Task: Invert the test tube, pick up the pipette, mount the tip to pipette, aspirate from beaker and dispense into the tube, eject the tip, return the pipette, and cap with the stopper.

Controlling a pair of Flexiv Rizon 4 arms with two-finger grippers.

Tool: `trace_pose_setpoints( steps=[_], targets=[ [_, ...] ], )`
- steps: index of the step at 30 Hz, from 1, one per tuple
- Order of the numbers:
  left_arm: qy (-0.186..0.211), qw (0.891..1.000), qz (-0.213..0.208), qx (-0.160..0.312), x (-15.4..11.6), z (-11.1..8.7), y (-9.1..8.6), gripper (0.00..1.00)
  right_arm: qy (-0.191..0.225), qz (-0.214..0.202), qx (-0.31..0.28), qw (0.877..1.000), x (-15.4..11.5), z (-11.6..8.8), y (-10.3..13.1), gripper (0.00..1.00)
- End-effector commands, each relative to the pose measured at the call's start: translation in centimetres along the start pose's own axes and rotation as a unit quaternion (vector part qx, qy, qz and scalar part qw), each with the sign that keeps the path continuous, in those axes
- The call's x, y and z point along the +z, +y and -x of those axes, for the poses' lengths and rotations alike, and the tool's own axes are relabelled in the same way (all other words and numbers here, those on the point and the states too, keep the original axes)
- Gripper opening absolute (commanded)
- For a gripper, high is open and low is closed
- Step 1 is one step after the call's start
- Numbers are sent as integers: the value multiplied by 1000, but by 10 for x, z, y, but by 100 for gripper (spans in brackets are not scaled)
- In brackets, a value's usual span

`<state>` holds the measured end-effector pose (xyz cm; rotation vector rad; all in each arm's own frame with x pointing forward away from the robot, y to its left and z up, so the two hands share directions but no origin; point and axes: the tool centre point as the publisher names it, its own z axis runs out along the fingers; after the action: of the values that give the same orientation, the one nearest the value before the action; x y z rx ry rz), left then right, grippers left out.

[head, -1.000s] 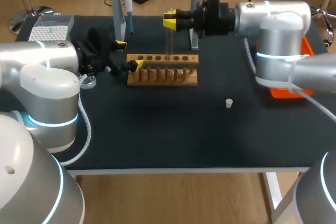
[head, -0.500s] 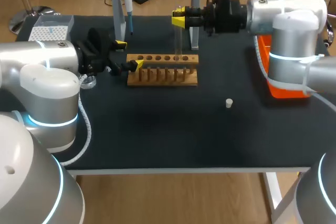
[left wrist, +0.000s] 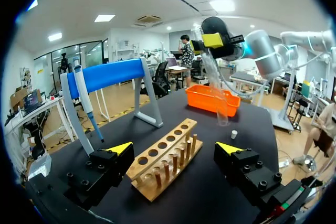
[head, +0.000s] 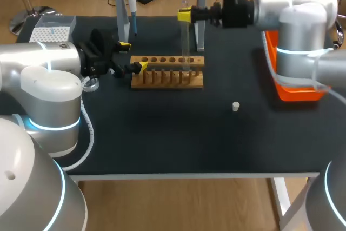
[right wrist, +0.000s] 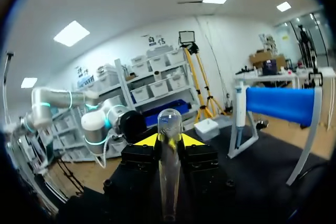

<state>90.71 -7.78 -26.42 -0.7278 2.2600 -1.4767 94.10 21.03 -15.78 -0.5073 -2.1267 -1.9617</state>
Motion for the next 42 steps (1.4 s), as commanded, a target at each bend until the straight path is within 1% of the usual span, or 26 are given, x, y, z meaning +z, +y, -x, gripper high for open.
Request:
trace_pose_setpoints(
  steps=[1, 2, 16, 17, 18, 20, 21, 22, 23, 26, 28, 30, 31, 32, 33, 34, 35, 37, 38, 39, 40, 41, 42],
  targets=[
    [1, 1000, 0, 0, 0, 0, 0, 100, -5, -110, 572, 813, -1, 1, -1, 0],
    [1, 1000, 0, 0, 0, 0, 0, 100, -10, -106, 588, 802, -1, 3, -3, 0],
    [1, 1000, 0, 0, 0, 0, 0, 100, -10, -106, 588, 802, -1, 3, -3, 0],
    [1, 1000, 0, 0, 0, 0, 0, 100, -3, -119, 595, 795, 1, 3, -7, 0],
    [1, 1000, 0, 0, 0, 0, 0, 100, 4, -121, 596, 794, 1, 3, -10, 0],
    [1, 1000, 0, 0, 0, 0, 0, 100, 19, -134, 607, 783, 2, 3, -16, 0],
    [1, 1000, 0, 0, 0, 0, 0, 100, 23, -136, 610, 780, 1, 4, -19, 0],
    [1, 1000, 0, 0, 0, 0, 0, 100, 22, -134, 611, 780, 1, 6, -22, 0],
    [1, 1000, 0, 0, 0, 0, 0, 100, 31, -132, 622, 771, 0, 7, -24, 0],
    [1, 1000, 0, 0, 0, 0, 0, 100, 47, -116, 637, 761, -1, 12, -29, 0],
    [1, 1000, 0, 0, 0, 0, 0, 100, 56, -108, 638, 761, -1, 14, -32, 0],
    [1, 1000, 0, 0, 0, 0, 0, 100, 69, -104, 646, 753, -2, 15, -34, 0],
    [1, 1000, 0, 0, 0, 0, 0, 100, 71, -96, 642, 757, -2, 15, -34, 0],
    [1, 1000, 0, 0, 0, 0, 0, 100, 76, -90, 645, 755, -2, 15, -35, 0],
    [1, 1000, 0, 0, 0, 0, 0, 100, 83, -88, 650, 751, -2, 15, -34, 0],
    [1, 1000, 0, 0, 0, 0, 0, 100, 89, -81, 650, 750, -3, 14, -34, 0],
    [1, 1000, 0, 0, 0, 0, 0, 100, 91, -76, 647, 753, -3, 14, -33, 0],
    [1, 1000, 0, 0, 0, 0, 0, 100, 102, -62, 647, 753, -4, 13, -33, 0],
    [1, 1000, 0, 0, 0, 0, 0, 100, 100, -56, 637, 762, -4, 13, -33, 0],
    [1, 1000, 0, 0, 0, 0, 0, 100, 103, -50, 630, 768, -6, 11, -34, 0],
    [1, 1000, 0, 0, 0, 0, 0, 100, 108, -47, 632, 766, -7, 10, -35, 0],
    [1, 1000, 0, 0, 0, 0, 0, 100, 111, -39, 631, 767, -8, 9, -36, 0],
    [1, 1000, 0, 0, 0, 0, 0, 100, 112, -33, 624, 772, -9, 8, -36, 0]
  ],
)
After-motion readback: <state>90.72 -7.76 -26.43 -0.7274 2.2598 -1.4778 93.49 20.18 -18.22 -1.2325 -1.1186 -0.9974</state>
